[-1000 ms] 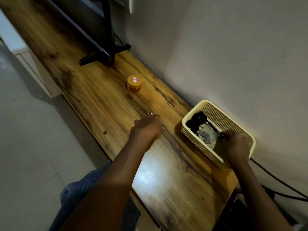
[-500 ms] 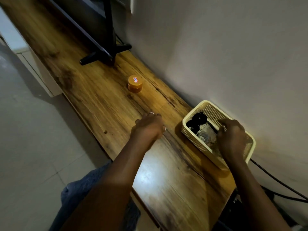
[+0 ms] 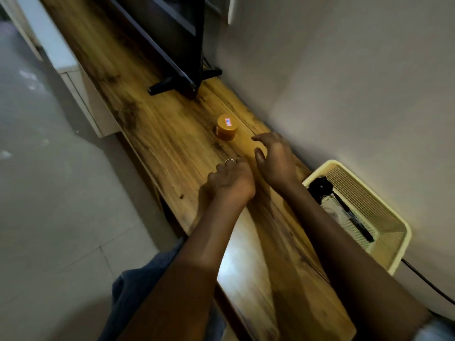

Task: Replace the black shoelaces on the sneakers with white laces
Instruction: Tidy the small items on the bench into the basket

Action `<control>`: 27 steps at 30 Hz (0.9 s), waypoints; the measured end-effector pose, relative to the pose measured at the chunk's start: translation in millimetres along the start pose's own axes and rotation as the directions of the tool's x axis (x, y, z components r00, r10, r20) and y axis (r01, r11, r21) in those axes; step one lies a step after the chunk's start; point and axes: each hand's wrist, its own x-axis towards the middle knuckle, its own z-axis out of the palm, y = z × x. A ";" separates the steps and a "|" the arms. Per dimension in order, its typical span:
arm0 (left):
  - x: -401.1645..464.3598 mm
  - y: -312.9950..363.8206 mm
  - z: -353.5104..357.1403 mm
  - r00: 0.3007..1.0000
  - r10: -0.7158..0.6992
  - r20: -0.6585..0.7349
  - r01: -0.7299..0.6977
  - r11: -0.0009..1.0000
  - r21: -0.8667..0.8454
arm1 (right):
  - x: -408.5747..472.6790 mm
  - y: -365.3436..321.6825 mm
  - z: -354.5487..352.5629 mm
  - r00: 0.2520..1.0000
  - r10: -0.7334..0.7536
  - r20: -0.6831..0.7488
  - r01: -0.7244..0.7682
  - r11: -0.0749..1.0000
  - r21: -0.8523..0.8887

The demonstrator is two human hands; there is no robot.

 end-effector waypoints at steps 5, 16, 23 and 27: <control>-1.0 -8.5 -7.0 0.999 -0.040 -0.007 0.040 0.999 -0.016 | 48.1 -14.2 36.6 0.983 0.045 0.176 -0.059 0.995 0.074; -1.7 -19.9 -13.0 0.995 -0.075 0.071 0.072 0.996 0.045 | 65.9 -27.0 68.8 0.955 -0.025 0.297 0.060 0.992 -0.109; -3.2 -16.1 -11.2 0.995 -0.070 0.068 0.063 0.992 0.111 | 19.7 -17.3 45.0 0.968 0.025 0.249 0.019 0.985 -0.172; -6.4 -12.6 -9.0 0.998 -0.050 0.048 0.044 0.993 0.114 | -7.7 -12.9 24.4 0.985 -0.038 0.171 0.056 0.993 -0.100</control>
